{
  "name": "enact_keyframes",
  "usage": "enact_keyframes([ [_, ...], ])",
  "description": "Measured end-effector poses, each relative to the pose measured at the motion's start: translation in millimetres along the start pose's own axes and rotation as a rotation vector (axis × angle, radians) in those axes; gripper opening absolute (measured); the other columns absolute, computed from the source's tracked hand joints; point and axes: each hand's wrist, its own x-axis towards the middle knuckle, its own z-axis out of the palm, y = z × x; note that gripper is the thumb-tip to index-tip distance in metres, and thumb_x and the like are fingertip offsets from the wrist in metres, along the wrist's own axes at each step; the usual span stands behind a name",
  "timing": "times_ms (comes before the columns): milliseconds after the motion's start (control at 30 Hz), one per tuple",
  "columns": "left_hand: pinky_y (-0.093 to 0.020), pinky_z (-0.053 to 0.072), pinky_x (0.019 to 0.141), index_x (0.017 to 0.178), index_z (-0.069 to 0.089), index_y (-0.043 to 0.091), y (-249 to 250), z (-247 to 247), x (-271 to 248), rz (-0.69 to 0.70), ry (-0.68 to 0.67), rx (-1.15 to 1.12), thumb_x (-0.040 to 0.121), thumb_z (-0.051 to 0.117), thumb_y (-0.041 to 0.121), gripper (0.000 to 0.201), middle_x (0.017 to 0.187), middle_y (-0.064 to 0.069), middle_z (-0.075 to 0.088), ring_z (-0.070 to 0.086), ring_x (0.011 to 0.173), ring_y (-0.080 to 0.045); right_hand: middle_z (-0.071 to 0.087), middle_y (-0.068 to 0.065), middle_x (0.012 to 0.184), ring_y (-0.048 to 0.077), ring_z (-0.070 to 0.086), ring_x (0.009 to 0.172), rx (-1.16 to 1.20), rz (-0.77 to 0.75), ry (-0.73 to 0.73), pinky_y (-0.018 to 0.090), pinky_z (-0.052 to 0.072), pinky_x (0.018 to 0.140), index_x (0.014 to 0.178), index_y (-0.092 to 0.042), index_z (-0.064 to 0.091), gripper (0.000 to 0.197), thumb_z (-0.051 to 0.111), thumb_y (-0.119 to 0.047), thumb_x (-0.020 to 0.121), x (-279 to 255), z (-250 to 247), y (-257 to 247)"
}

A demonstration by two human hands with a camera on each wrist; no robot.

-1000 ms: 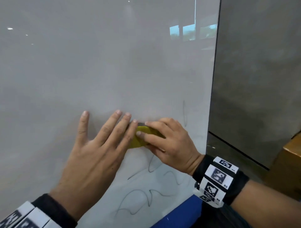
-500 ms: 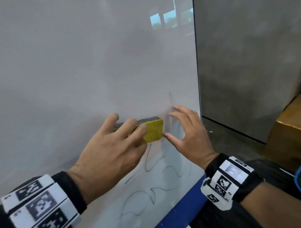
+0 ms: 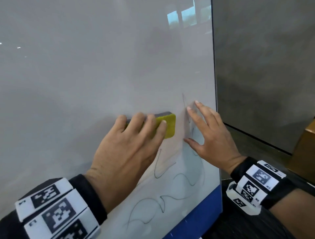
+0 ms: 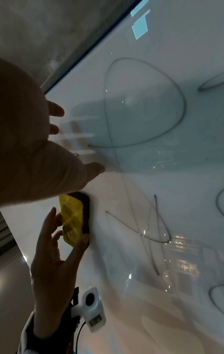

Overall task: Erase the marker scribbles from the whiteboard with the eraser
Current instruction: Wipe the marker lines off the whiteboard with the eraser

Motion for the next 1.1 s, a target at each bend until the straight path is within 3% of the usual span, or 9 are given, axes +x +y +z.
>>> enact_keyframes([
  [200,-0.050,0.039,0.088,0.145,0.040,0.004,7.0,-14.0,42.0,-0.214,0.010,0.084,0.081,0.026,0.008,0.066,0.135,-0.018,0.046,0.047,0.113,-0.039,0.033,0.013,0.158,0.035,0.038,0.140,0.036,-0.013,0.045,0.048,0.041,0.112,0.153,-0.014,0.035,0.081,0.076,-0.028,0.084,0.0,2.3,5.7],
  [300,-0.056,0.039,0.093,0.143,0.044,0.003,27.3,1.8,43.5,-0.041,-0.084,0.112,0.081,0.046,0.013,0.063,0.135,-0.019,0.047,0.045,0.116,-0.040,0.035,0.014,0.157,0.034,0.038,0.140,0.040,-0.027,0.068,0.046,0.039,0.113,0.150,-0.013,0.040,0.073,0.073,-0.023,0.086,-2.3,5.1,10.4],
  [367,-0.055,0.038,0.093,0.144,0.046,0.006,30.9,6.3,42.6,0.017,-0.128,0.128,0.078,0.047,0.015,0.066,0.133,-0.017,0.048,0.043,0.115,-0.037,0.037,0.016,0.156,0.034,0.039,0.139,0.048,-0.003,0.086,0.045,0.038,0.114,0.150,-0.012,0.042,0.069,0.070,-0.022,0.087,-6.0,7.5,16.2],
  [633,-0.054,0.037,0.094,0.150,0.034,0.010,33.2,-1.4,70.6,-0.269,-0.042,0.138,0.078,0.022,0.011,0.073,0.136,-0.015,0.044,0.044,0.118,-0.036,0.040,0.012,0.155,0.030,0.042,0.138,0.124,0.089,0.109,0.038,0.035,0.115,0.147,-0.005,0.043,0.067,0.069,-0.007,0.085,-15.7,13.7,33.6],
  [700,-0.056,0.036,0.094,0.149,0.035,0.008,41.8,7.5,70.5,-0.213,-0.044,0.141,0.082,0.037,0.010,0.068,0.136,-0.018,0.044,0.041,0.117,-0.038,0.039,0.012,0.155,0.029,0.041,0.139,0.123,0.078,0.108,0.038,0.035,0.116,0.147,-0.003,0.043,0.065,0.066,-0.006,0.086,-15.8,14.8,35.1],
  [800,-0.058,0.035,0.094,0.149,0.037,0.007,57.3,18.9,62.9,-0.006,-0.171,0.133,0.080,0.061,0.022,0.074,0.134,-0.018,0.043,0.039,0.116,-0.037,0.038,0.012,0.156,0.028,0.038,0.142,0.117,0.053,0.111,0.039,0.034,0.117,0.147,-0.002,0.043,0.064,0.065,-0.004,0.087,-18.1,16.4,37.8],
  [867,-0.056,0.035,0.095,0.149,0.037,0.010,50.3,12.8,67.1,-0.048,-0.144,0.165,0.079,0.061,0.021,0.075,0.135,-0.016,0.044,0.041,0.118,-0.035,0.040,0.011,0.155,0.027,0.040,0.140,0.129,0.060,0.132,0.037,0.035,0.116,0.146,-0.002,0.045,0.065,0.067,-0.002,0.084,-17.5,15.5,38.1],
  [1000,-0.054,0.036,0.095,0.150,0.033,0.013,23.8,-10.1,88.7,-0.322,-0.002,0.197,0.078,0.044,0.010,0.073,0.140,-0.016,0.042,0.043,0.122,-0.037,0.043,0.011,0.153,0.026,0.041,0.137,0.125,0.070,0.139,0.033,0.028,0.115,0.145,-0.004,0.045,0.070,0.071,-0.001,0.081,-17.5,17.1,39.3],
  [1100,-0.056,0.035,0.096,0.150,0.032,0.010,37.8,0.5,86.0,-0.270,-0.010,0.178,0.078,0.051,0.013,0.075,0.140,-0.018,0.041,0.041,0.121,-0.038,0.042,0.010,0.154,0.027,0.041,0.138,0.142,0.070,0.134,0.034,0.030,0.116,0.146,-0.004,0.044,0.069,0.068,0.001,0.082,-17.2,17.5,40.2],
])
